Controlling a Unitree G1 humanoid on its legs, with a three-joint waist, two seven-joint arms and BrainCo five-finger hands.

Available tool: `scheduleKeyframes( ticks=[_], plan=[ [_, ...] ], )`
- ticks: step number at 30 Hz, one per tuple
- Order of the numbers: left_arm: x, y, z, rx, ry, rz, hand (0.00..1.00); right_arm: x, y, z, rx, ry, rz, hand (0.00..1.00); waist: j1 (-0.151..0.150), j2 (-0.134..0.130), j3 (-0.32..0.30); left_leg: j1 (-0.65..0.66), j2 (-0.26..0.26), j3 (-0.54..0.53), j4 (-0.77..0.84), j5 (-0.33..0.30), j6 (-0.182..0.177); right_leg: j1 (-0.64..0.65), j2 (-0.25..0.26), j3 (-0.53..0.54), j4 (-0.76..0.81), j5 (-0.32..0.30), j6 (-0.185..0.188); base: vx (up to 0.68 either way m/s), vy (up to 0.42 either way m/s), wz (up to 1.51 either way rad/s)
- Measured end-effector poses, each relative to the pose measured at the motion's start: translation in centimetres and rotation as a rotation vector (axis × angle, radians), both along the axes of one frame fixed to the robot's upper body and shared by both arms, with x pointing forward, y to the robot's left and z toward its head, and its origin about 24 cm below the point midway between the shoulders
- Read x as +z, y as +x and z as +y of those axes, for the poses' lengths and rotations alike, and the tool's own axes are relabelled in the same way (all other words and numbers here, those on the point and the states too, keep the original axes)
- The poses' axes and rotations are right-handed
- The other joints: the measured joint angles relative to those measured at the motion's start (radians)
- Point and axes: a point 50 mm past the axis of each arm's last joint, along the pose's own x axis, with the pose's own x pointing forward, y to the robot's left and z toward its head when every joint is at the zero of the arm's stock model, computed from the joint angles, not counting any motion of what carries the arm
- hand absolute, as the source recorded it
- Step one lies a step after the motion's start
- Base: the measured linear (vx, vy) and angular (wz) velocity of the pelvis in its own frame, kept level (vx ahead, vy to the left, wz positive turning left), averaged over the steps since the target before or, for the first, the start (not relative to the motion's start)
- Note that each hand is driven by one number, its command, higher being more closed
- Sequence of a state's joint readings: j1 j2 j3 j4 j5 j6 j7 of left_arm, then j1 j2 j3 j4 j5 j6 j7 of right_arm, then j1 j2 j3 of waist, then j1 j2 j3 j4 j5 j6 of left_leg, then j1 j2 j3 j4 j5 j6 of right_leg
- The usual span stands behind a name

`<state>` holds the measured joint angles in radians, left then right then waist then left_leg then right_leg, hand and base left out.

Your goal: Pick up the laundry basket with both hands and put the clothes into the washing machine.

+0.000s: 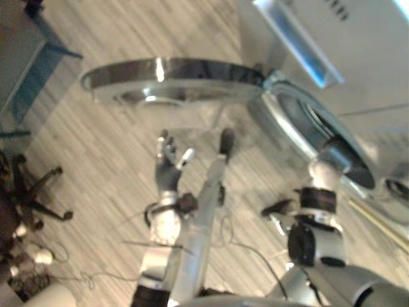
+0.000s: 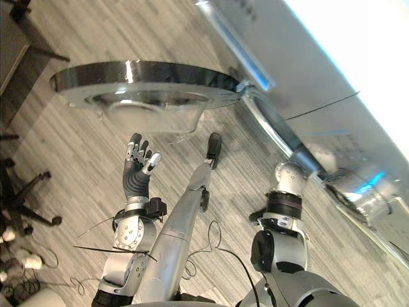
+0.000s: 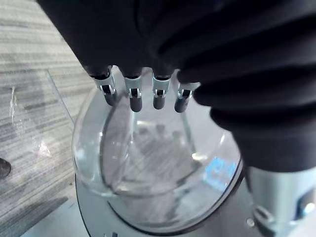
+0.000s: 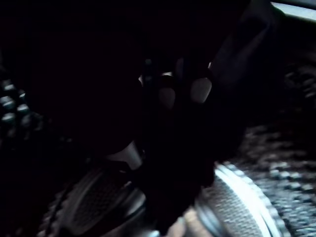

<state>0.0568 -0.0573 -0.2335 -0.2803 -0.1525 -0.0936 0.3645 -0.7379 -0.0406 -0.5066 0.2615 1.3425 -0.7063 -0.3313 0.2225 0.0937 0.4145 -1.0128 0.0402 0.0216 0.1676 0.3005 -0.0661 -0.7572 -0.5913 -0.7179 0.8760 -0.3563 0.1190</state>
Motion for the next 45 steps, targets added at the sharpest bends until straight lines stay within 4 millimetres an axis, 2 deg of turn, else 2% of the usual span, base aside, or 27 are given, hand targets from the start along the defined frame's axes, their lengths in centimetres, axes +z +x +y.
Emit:
scheduleKeyframes(
  ticks=[4,5,8,11,13,15,17,19,20,22,24,25,26,27,28,29,31,32,34,35,37,38,39,40,41,43,45],
  plan=[
    [-0.3,0.1,-0.2,-0.017,0.006,0.005,0.0,0.6,-0.8,-0.7,-0.056,0.013,-0.027,1.0,0.005,-0.001,0.0,0.032,0.012,0.021,-0.014,0.007,0.007,0.01,0.02,0.022,-0.045,0.025,0.001,0.07,-0.007,-0.23],
    [-0.3,0.1,-0.2,-0.021,0.006,0.007,0.0,0.5,-0.8,-0.5,-0.055,0.021,-0.027,0.0,0.01,-0.001,0.0,0.037,0.014,0.02,-0.015,0.007,0.007,0.01,0.022,0.024,-0.044,0.025,0.001,0.05,-0.077,-0.1],
    [-0.6,0.2,-0.4,-0.039,0.01,0.01,0.0,0.7,-0.4,0.1,-0.027,0.029,-0.023,0.0,0.011,-0.001,0.0,0.043,0.024,0.008,-0.017,0.008,0.007,0.009,0.031,0.027,-0.043,0.025,0.0,0.02,-0.069,-0.08],
    [-1.1,0.3,-0.6,-0.058,0.008,0.032,0.0,0.1,0.6,0.8,0.005,-0.019,0.087,0.0,0.002,-0.001,0.0,0.054,0.025,0.009,-0.027,0.007,0.007,0.01,0.031,0.032,-0.045,0.025,0.0,0.0,-0.038,-0.04],
    [-1.4,0.3,-0.6,-0.065,0.013,0.04,0.0,-0.9,2.2,1.8,0.096,-0.077,0.204,0.0,-0.016,-0.001,0.0,0.061,0.026,0.009,-0.029,0.007,0.006,0.016,0.034,0.033,-0.051,0.025,0.0,-0.02,-0.007,-0.06],
    [-1.7,0.4,-0.4,-0.06,0.016,0.052,0.0,-2.3,3.3,2.7,0.186,-0.119,0.3,0.0,-0.024,-0.001,0.0,0.071,0.03,0.011,-0.032,0.001,-0.001,0.024,0.041,0.036,-0.061,0.028,-0.004,-0.03,0.002,-0.1],
    [-1.7,0.5,0.1,-0.039,0.017,0.056,0.0,-5.1,4.4,5.2,0.343,-0.188,0.437,0.0,-0.032,-0.002,-0.001,0.082,0.039,0.012,-0.033,-0.011,-0.007,0.037,0.053,0.035,-0.069,0.03,-0.007,-0.03,-0.004,-0.11],
    [-1.8,0.5,0.6,-0.018,0.017,0.058,0.0,-7.2,4.6,7.3,0.452,-0.245,0.519,0.0,-0.037,-0.008,-0.004,0.085,0.049,0.017,-0.033,-0.012,-0.005,0.039,0.064,0.036,-0.075,0.033,-0.011,-0.02,-0.023,-0.12],
    [-1.8,0.5,0.7,-0.01,0.016,0.06,0.0,-9.1,4.3,9.0,0.538,-0.286,0.583,0.0,-0.044,-0.009,-0.004,0.087,0.054,0.018,-0.025,-0.013,-0.004,0.045,0.069,0.035,-0.078,0.034,-0.012,-0.01,-0.039,-0.09],
    [-2.0,0.6,1.0,-0.001,0.019,0.071,0.0,-12.1,3.4,10.9,0.655,-0.352,0.682,0.0,-0.046,-0.011,-0.003,0.099,0.064,0.025,0.001,-0.027,-0.003,0.069,0.077,0.038,-0.086,0.034,-0.013,0.01,-0.037,-0.14],
    [-2.2,0.7,1.1,0.003,0.02,0.081,0.0,-16.4,1.1,13.1,0.793,-0.398,0.807,0.0,-0.046,-0.03,-0.006,0.132,0.093,0.042,0.052,-0.062,-0.006,0.114,0.111,0.056,-0.121,0.043,-0.015,0.02,-0.047,-0.39],
    [-2.3,0.7,1.1,0.0,0.022,0.085,0.0,-17.4,0.3,13.6,0.823,-0.408,0.833,0.0,-0.046,-0.037,-0.005,0.144,0.102,0.051,0.073,-0.078,-0.003,0.128,0.118,0.067,-0.127,0.045,-0.016,0.03,-0.066,-0.57],
    [-2.7,0.7,1.0,-0.009,0.027,0.101,0.0,-19.5,-1.4,14.2,0.872,-0.421,0.894,0.0,-0.047,-0.051,-0.011,0.162,0.124,0.066,0.125,-0.115,-0.005,0.152,0.136,0.09,-0.142,0.052,-0.018,0.05,-0.072,-0.68],
    [-3.1,0.8,1.0,-0.019,0.034,0.116,0.0,-21.3,-3.1,14.3,0.912,-0.436,0.953,0.0,-0.056,-0.059,-0.013,0.19,0.147,0.085,0.174,-0.155,-0.005,0.187,0.154,0.11,-0.16,0.059,-0.016,0.06,-0.073,-0.7],
    [-3.3,0.8,1.1,-0.015,0.036,0.124,0.0,-22.2,-4.0,14.3,0.926,-0.443,0.983,0.0,-0.058,-0.064,-0.016,0.206,0.156,0.096,0.194,-0.171,-0.004,0.204,0.161,0.121,-0.17,0.064,-0.014,0.07,-0.056,-0.7],
    [-3.6,0.9,1.3,-0.012,0.04,0.139,0.0,-23.6,-5.5,14.0,0.961,-0.473,1.045,0.0,-0.072,-0.077,-0.02,0.252,0.171,0.124,0.212,-0.197,-0.003,0.24,0.174,0.148,-0.197,0.078,-0.009,0.06,-0.035,-0.65],
    [-3.9,0.9,1.6,-0.014,0.044,0.145,0.0,-25.3,-7.7,13.0,0.983,-0.518,1.13,0.0,-0.088,-0.097,-0.034,0.318,0.189,0.167,0.224,-0.23,-0.002,0.287,0.192,0.18,-0.239,0.1,-0.004,0.06,-0.02,-0.64],
    [-3.9,0.9,2.0,0.006,0.038,0.147,0.0,-26.2,-9.0,12.7,1.006,-0.551,1.173,0.0,-0.105,-0.11,-0.042,0.353,0.196,0.175,0.236,-0.262,-0.009,0.317,0.21,0.213,-0.254,0.101,-0.017,0.04,-0.017,-0.45],
    [-4.7,1.0,2.8,0.033,0.037,0.178,0.0,-27.5,-11.2,12.2,1.056,-0.599,1.228,0.0,-0.114,-0.125,-0.053,0.405,0.213,0.179,0.259,-0.298,-0.002,0.352,0.254,0.304,-0.246,0.113,-0.022,0.03,-0.078,-0.18],
    [-5.7,0.9,3.6,0.065,0.037,0.219,0.0,-28.2,-12.7,12.1,1.08,-0.604,1.245,0.0,-0.134,-0.134,-0.059,0.452,0.218,0.176,0.259,-0.301,0.006,0.368,0.285,0.4,-0.162,0.08,-0.013,0.03,-0.147,0.16],
    [-7.1,0.0,4.7,0.108,0.034,0.283,0.0,-28.4,-13.3,12.4,1.117,-0.633,1.242,0.0,-0.133,-0.159,-0.076,0.511,0.219,0.171,0.258,-0.301,-0.003,0.413,0.316,0.452,-0.116,0.039,0.004,0.04,-0.211,0.18],
    [-7.7,-0.5,4.9,0.116,0.033,0.309,0.0,-28.5,-13.4,12.5,1.13,-0.641,1.242,0.0,-0.129,-0.162,-0.086,0.532,0.22,0.177,0.251,-0.297,-0.014,0.439,0.322,0.452,-0.131,0.021,0.012,0.01,-0.219,-0.05],
    [-8.8,-1.7,5.2,0.126,0.034,0.363,0.0,-28.8,-13.7,12.4,1.144,-0.668,1.257,0.0,-0.125,-0.164,-0.125,0.559,0.222,0.178,0.209,-0.275,-0.034,0.471,0.34,0.438,-0.178,-0.012,-0.003,0.0,-0.203,-0.04],
    [-9.6,-2.6,5.4,0.132,0.034,0.4,0.0,-28.9,-14.1,12.2,1.146,-0.682,1.269,0.0,-0.126,-0.165,-0.157,0.573,0.221,0.176,0.167,-0.246,-0.038,0.494,0.35,0.424,-0.22,-0.044,-0.006,0.02,-0.26,0.18],
    [-10.5,-3.3,5.4,0.127,0.034,0.443,0.0,-29.0,-14.5,11.6,1.143,-0.706,1.292,0.0,-0.131,-0.145,-0.179,0.594,0.224,0.162,0.108,-0.197,-0.039,0.513,0.366,0.398,-0.24,-0.048,-0.015,0.02,-0.231,0.32],
    [-11.6,-4.0,5.4,0.114,0.034,0.499,0.0,-29.4,-15.5,10.4,1.123,-0.692,1.335,0.0,-0.126,-0.127,-0.205,0.631,0.227,0.154,0.011,-0.131,-0.035,0.517,0.377,0.371,-0.25,-0.05,-0.024,-0.04,-0.178,0.28],
    [-12.7,-5.1,5.5,0.123,0.01,0.562,0.0,-29.6,-15.9,9.4,1.096,-0.69,1.378,0.0,-0.127,-0.114,-0.229,0.682,0.236,0.196,-0.082,-0.126,-0.024,0.522,0.384,0.361,-0.254,-0.055,-0.041,-0.05,-0.159,0.08]
  ],
)
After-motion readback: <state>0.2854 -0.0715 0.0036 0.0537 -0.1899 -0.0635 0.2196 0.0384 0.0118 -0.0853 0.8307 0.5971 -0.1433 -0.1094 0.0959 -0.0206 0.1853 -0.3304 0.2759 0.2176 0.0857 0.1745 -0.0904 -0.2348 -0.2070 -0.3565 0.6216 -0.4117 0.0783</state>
